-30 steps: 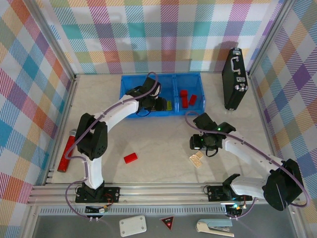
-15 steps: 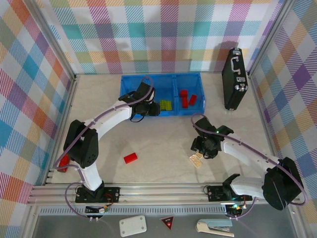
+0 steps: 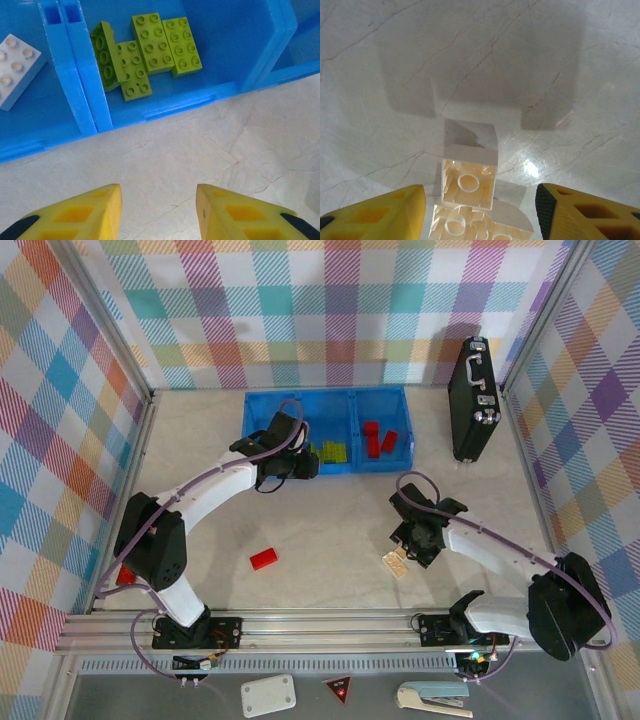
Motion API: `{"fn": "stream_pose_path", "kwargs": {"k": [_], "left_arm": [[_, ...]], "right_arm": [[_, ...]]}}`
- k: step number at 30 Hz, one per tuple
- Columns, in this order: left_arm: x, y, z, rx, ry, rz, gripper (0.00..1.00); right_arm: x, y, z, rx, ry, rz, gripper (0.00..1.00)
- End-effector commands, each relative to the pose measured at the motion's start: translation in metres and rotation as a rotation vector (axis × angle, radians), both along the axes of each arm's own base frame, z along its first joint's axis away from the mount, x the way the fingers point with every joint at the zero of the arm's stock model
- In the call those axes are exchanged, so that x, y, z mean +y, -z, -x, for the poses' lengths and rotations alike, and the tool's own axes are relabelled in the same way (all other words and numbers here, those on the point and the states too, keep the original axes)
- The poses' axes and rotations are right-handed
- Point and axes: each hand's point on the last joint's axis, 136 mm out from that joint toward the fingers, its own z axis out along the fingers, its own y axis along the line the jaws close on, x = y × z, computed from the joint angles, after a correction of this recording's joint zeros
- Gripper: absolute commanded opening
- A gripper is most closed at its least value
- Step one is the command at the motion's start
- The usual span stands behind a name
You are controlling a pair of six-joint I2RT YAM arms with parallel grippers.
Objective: Sort the legos into containers by color
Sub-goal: Pick up the lego from the bottom-center of the table.
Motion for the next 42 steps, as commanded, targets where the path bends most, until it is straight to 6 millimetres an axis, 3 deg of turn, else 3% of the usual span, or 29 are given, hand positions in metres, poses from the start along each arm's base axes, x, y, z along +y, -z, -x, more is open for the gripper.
{"fn": "stream_pose_path", "kwargs": {"k": [1, 18, 28, 35, 42], "left_arm": [[0.003, -0.011, 0.000, -0.046, 0.009, -0.003, 0.43], [0.012, -0.010, 0.004, -0.045, -0.006, -0.029, 0.44], [0.022, -0.011, 0.008, -0.057, -0.023, -0.062, 0.44], [0.032, -0.017, 0.013, -0.082, -0.038, -0.087, 0.44], [0.058, -0.019, 0.019, -0.089, -0.096, -0.126, 0.46]], "right_arm": [[0.008, 0.005, -0.004, 0.014, -0.002, -0.013, 0.61], [0.013, 0.026, -0.008, 0.076, -0.051, 0.030, 0.50], [0.011, 0.015, -0.015, 0.044, -0.087, 0.054, 0.36], [0.012, 0.001, -0.028, -0.012, -0.148, 0.082, 0.35], [0.023, -0.016, -0.052, -0.079, -0.313, 0.120, 0.36]]}}
